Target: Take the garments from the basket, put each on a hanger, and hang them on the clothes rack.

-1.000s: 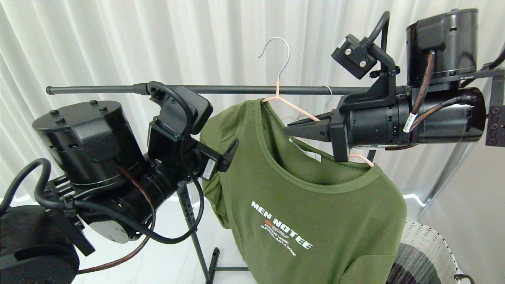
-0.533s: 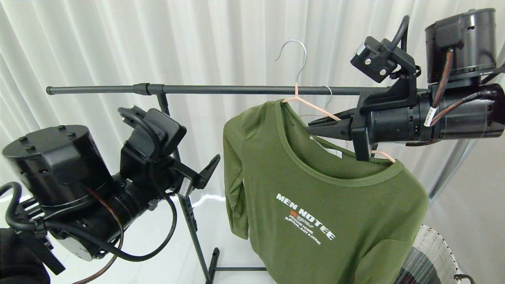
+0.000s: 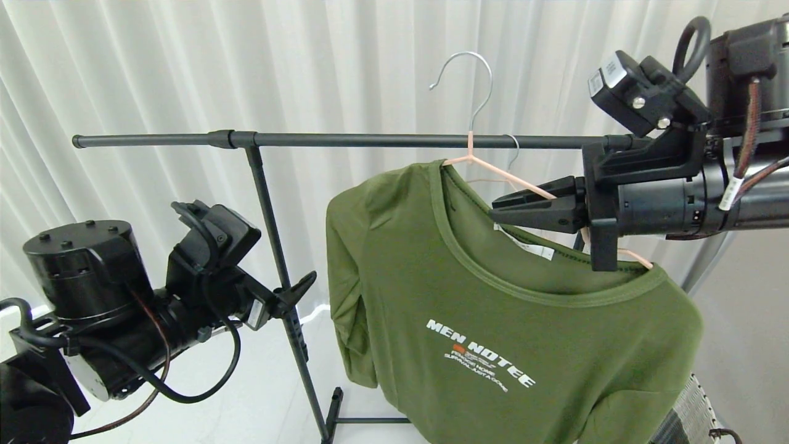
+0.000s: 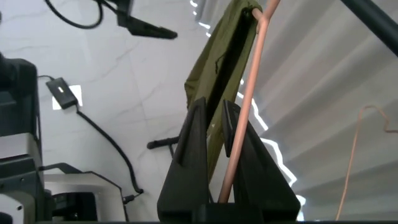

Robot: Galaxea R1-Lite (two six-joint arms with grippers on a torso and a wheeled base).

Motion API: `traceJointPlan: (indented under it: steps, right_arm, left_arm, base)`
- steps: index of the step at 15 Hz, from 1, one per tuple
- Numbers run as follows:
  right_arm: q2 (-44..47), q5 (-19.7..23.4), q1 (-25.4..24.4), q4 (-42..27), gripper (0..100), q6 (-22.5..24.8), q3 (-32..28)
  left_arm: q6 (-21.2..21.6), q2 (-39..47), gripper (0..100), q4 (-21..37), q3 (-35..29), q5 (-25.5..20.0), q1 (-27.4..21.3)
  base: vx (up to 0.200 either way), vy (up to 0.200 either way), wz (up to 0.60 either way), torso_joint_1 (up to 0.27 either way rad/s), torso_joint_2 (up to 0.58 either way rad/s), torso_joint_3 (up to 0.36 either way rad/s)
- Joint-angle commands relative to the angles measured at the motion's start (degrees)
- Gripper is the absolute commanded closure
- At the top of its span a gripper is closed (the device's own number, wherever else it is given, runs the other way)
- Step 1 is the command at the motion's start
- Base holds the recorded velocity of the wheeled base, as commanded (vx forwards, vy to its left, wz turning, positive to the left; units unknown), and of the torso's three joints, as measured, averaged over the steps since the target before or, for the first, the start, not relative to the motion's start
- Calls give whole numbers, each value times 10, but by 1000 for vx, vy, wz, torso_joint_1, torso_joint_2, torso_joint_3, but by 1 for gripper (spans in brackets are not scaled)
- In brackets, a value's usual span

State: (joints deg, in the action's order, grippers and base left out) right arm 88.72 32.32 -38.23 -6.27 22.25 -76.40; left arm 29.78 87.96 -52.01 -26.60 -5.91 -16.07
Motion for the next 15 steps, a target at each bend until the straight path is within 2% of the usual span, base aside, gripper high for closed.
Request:
traceJointPlan:
  steps: [1,4,9,15]
  right_arm:
    - [-13,13,-1,-2,100,1,3]
    - [-22,23,-1,0,100,5,16]
    - [-41,51,-4,-2,100,8,30]
    - [-44,52,-19,-2,100,8,30]
  left_arm:
    - [-11,20,0,0,1,-18,12]
    - [-44,25,0,0,0,-46,13]
    - [-43,27,0,0,-1,-67,23]
    - [-40,26,0,-1,-1,-69,22]
  base:
    - [0,0,0,0,0,0]
    - [0,0,0,0,0,0]
    - [0,0,0,0,0,0]
    - [0,0,0,0,0,0]
